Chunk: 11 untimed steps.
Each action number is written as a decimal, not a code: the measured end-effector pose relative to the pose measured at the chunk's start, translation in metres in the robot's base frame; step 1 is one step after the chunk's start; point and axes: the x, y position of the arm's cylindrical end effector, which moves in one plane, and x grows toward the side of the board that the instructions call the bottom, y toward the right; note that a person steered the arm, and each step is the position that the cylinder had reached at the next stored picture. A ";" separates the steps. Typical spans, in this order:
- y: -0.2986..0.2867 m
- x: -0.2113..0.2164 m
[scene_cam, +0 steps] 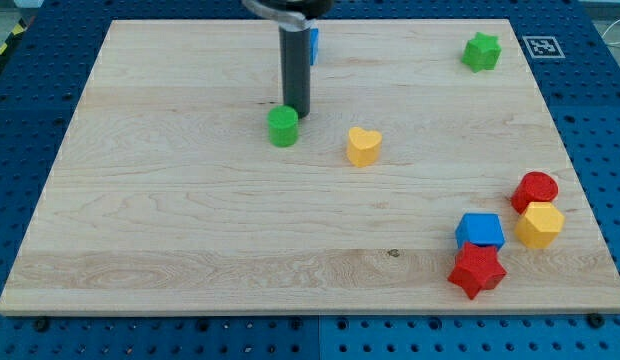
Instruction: Push the green circle towards the center left
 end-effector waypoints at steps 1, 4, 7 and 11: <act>-0.018 0.024; 0.024 0.049; -0.013 0.063; -0.081 0.059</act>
